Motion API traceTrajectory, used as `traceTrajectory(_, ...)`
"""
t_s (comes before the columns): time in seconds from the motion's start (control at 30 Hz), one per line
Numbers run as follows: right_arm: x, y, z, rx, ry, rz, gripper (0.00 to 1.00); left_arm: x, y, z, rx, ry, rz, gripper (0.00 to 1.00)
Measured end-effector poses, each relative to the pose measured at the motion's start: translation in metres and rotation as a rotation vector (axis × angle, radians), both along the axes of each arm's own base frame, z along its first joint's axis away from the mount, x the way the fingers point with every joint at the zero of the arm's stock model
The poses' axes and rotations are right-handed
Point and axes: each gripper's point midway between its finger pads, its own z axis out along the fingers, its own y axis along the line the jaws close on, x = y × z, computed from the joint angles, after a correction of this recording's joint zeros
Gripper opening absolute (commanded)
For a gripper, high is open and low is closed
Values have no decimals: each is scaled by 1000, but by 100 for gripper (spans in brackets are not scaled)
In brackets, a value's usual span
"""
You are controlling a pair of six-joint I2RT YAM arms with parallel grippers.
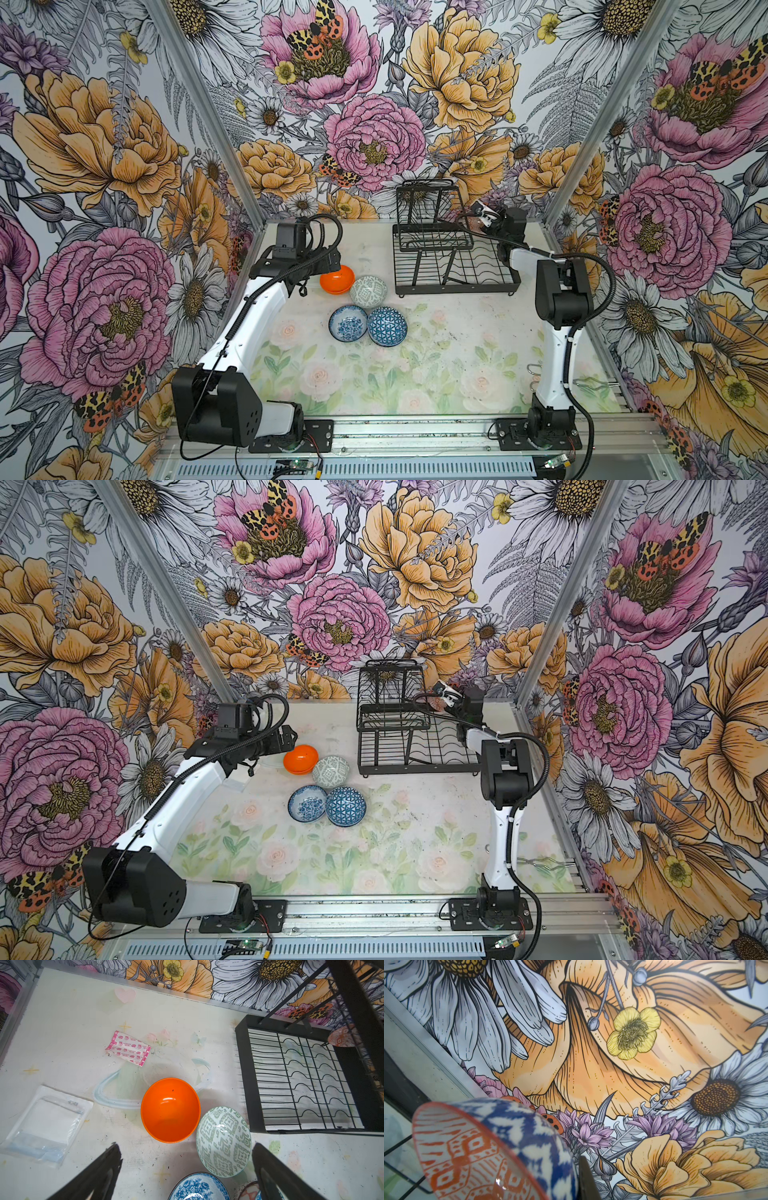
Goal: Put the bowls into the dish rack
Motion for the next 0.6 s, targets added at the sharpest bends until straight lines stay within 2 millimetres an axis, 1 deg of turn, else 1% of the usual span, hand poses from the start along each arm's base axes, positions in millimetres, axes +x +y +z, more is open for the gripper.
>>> traceTrajectory(0.23,0,-4,9,-2,-41,45,0,0,-3,-2,-13,8,-14,99)
traceTrajectory(0.33,-2,-3,10,-7,-54,75,0,0,-5,-2,-19,8,-19,99)
traceTrajectory(0.4,-4,-1,7,-11,-53,97,0,0,-5,-2,-21,8,-22,99)
traceTrajectory(0.6,-10,0,-11,-11,-38,136,0,0,-5,-2,-28,9,-23,99)
